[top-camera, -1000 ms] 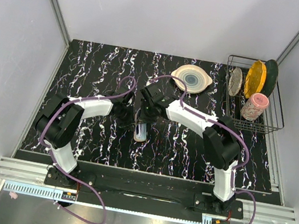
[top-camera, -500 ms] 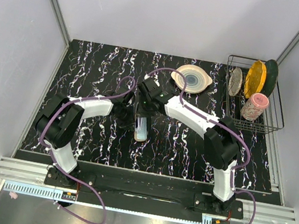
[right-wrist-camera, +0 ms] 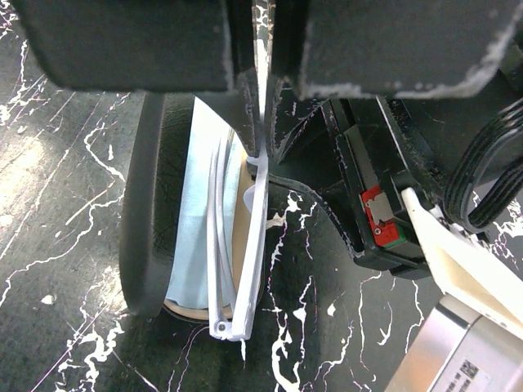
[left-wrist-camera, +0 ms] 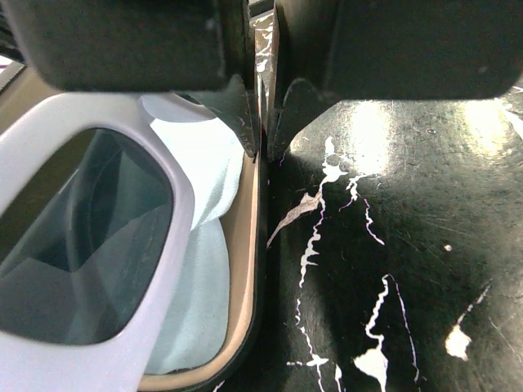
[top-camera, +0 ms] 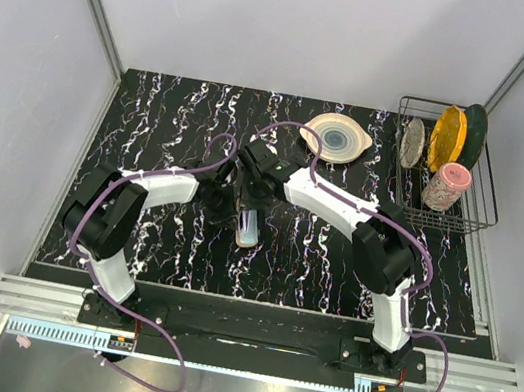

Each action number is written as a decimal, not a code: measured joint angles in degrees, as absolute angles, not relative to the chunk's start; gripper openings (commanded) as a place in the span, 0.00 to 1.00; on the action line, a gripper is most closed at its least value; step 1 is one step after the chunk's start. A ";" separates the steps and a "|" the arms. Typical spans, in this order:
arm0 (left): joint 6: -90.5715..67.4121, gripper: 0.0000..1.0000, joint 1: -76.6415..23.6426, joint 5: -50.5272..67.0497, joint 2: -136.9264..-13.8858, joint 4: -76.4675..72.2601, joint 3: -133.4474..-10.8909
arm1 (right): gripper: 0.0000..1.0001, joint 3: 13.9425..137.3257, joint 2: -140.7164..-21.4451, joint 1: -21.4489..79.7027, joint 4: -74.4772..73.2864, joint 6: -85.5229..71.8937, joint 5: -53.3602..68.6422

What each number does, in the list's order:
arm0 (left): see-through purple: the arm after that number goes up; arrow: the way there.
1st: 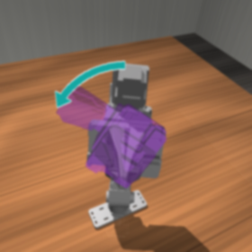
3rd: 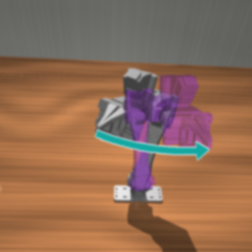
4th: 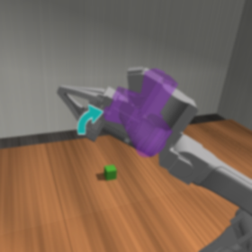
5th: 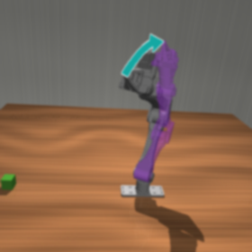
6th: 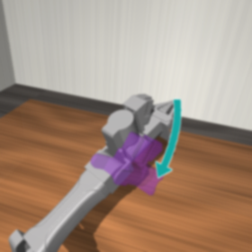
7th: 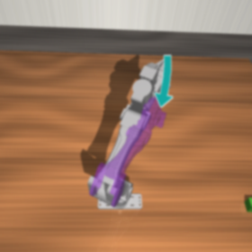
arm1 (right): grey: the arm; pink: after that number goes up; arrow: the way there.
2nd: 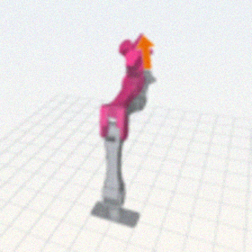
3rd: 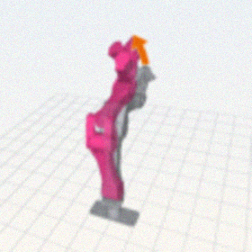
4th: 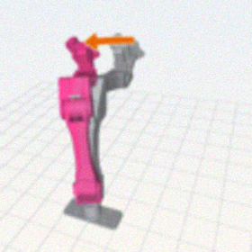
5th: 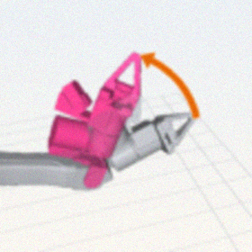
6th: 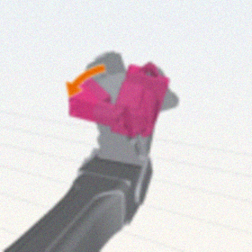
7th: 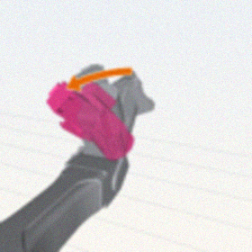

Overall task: Organize the sunglasses
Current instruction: Adjust the sunglasses in the sunglasses case.

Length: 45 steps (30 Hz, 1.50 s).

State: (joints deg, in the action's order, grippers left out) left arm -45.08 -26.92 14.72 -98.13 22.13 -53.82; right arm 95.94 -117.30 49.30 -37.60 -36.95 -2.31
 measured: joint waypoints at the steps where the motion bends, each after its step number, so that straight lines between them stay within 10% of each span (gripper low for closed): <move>1: -45.08 0.00 -26.92 14.72 -98.13 22.13 -53.82 | 0.00 95.90 -117.30 49.34 -37.60 -36.93 -2.24; 21: -45.12 0.00 -26.92 14.81 -98.10 20.99 -53.21 | 0.00 93.49 -118.15 49.74 -37.43 -36.99 1.08; 30: -45.12 0.00 -26.92 14.83 -98.10 20.78 -53.17 | 0.33 93.49 -118.19 49.78 -37.52 -37.60 0.97; 45: -45.60 0.05 -26.92 14.90 -98.08 19.77 -52.97 | 0.39 93.54 -118.17 50.33 -38.48 -37.63 -3.49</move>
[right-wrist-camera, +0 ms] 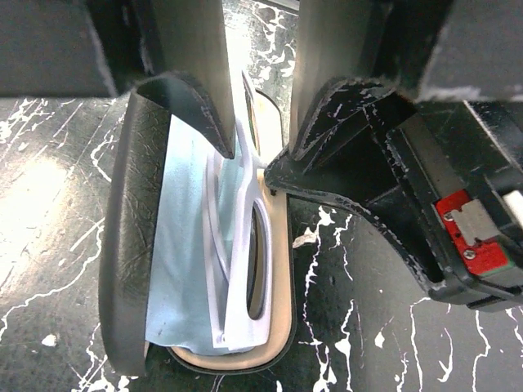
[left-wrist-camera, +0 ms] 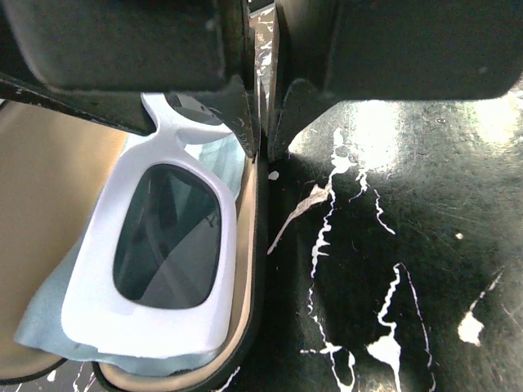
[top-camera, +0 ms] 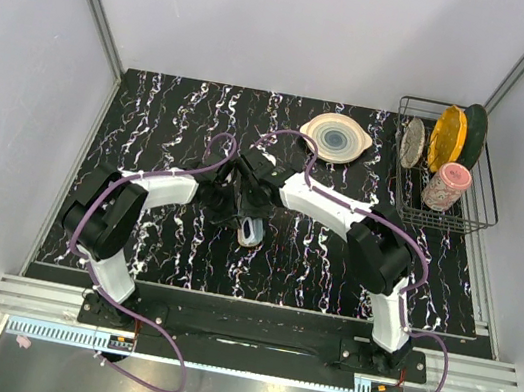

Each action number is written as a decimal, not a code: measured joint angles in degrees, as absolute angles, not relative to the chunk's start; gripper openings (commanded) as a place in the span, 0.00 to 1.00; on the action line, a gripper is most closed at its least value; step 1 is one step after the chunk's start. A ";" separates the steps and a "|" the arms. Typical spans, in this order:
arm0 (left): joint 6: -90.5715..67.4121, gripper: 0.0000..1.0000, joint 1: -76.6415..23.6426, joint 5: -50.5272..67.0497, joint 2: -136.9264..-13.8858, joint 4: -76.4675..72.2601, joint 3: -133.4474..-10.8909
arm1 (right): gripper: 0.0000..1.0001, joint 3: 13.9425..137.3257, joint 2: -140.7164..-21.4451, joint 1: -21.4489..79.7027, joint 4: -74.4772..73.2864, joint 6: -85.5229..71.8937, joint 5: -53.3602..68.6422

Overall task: Organize the sunglasses
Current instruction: Adjust the sunglasses in the sunglasses case.

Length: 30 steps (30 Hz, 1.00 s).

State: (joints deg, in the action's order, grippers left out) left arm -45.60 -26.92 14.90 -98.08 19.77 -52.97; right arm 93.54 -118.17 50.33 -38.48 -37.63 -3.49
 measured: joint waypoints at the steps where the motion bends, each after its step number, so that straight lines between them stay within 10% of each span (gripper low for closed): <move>1: -45.65 0.06 -26.92 14.96 -98.04 19.68 -52.97 | 0.39 93.54 -118.17 50.35 -38.52 -37.63 -3.90; 30: -46.61 0.09 -26.98 15.29 -97.82 18.46 -52.82 | 0.45 91.92 -115.09 51.03 -35.79 -34.46 -14.11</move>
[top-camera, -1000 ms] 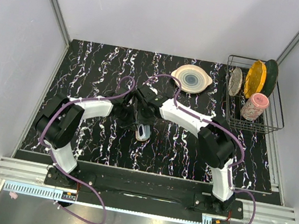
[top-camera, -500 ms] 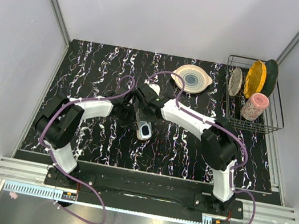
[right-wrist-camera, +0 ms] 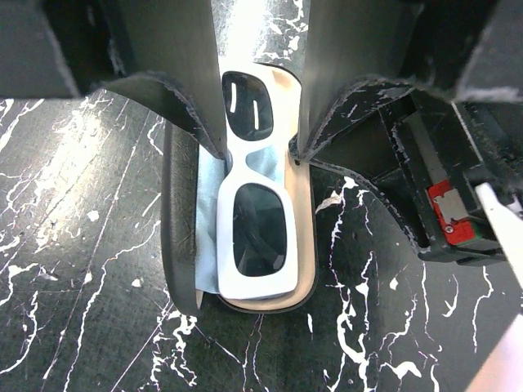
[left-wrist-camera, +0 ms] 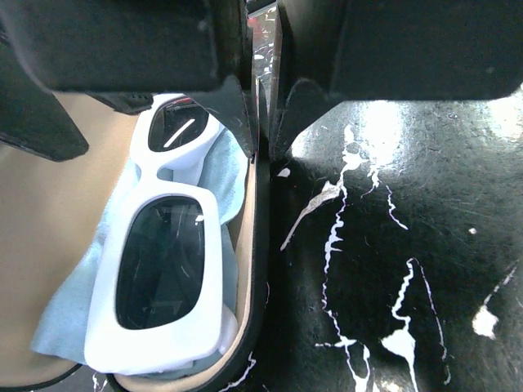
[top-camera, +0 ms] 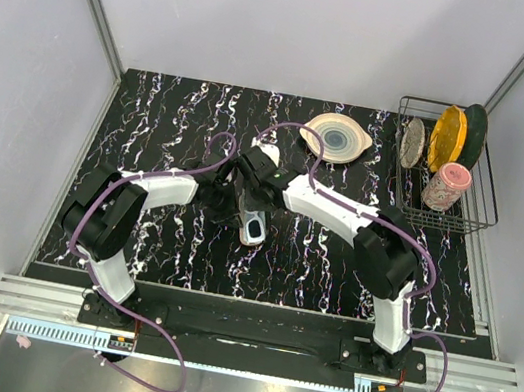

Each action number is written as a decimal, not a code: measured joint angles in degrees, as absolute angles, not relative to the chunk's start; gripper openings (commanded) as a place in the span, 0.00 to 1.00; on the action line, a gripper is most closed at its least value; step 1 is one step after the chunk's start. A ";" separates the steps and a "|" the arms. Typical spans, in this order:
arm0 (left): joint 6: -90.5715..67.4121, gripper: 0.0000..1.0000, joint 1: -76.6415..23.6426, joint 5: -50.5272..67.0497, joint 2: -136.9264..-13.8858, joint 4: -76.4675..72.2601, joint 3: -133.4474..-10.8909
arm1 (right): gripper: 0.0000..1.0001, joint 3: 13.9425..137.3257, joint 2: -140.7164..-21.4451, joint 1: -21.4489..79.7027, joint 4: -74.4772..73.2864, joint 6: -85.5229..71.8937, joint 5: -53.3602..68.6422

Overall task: Organize the sunglasses
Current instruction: Adjust the sunglasses in the sunglasses case.

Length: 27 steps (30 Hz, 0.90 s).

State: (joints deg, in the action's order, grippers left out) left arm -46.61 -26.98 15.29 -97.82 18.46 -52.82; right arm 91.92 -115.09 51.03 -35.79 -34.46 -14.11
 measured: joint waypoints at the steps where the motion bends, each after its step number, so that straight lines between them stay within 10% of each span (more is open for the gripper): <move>1: -46.63 0.09 -26.98 15.35 -97.82 18.39 -52.82 | 0.45 91.92 -115.28 51.07 -35.81 -34.33 -14.11; 27: -51.18 0.05 -26.92 20.08 -98.08 13.78 -50.59 | 0.45 94.08 -119.96 53.25 -40.36 -30.70 -20.64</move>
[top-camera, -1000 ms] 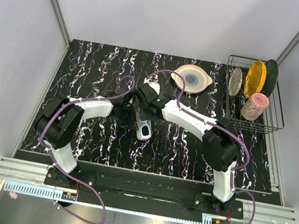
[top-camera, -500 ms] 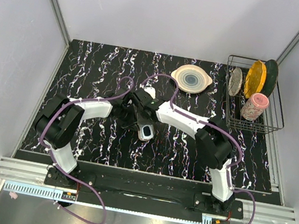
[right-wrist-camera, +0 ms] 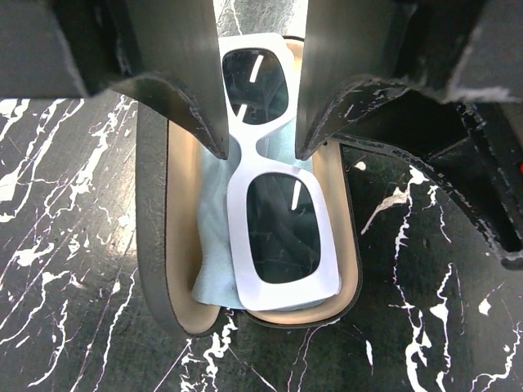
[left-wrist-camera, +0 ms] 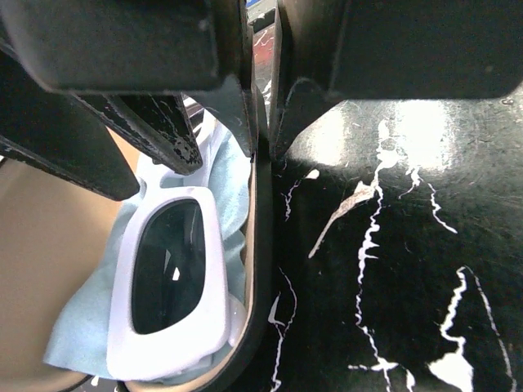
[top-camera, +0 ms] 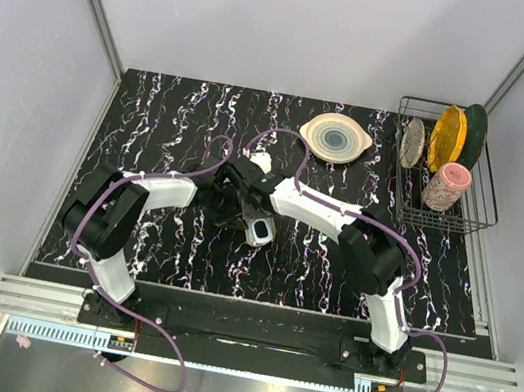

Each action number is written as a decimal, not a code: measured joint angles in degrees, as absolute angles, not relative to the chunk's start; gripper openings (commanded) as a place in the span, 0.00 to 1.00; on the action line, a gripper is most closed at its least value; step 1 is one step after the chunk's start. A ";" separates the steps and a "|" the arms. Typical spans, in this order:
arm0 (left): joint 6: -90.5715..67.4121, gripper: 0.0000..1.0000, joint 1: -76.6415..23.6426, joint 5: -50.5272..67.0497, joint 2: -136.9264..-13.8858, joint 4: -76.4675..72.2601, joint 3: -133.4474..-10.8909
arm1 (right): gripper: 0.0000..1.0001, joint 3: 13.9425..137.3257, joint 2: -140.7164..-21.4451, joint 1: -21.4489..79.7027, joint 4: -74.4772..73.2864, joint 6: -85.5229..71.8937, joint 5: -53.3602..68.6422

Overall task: Organize the sunglasses
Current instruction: Adjust the sunglasses in the sunglasses case.

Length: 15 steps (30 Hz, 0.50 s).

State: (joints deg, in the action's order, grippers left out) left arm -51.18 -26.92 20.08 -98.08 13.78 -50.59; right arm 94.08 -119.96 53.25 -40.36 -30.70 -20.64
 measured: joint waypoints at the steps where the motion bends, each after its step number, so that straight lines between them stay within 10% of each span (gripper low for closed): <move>1: -51.29 0.05 -26.92 20.27 -98.10 13.63 -50.54 | 0.45 94.08 -119.98 53.28 -40.38 -30.61 -20.91; 15: -51.51 0.04 -26.92 21.17 -98.50 12.43 -50.17 | 0.30 94.08 -121.21 53.63 -40.38 -29.58 -21.45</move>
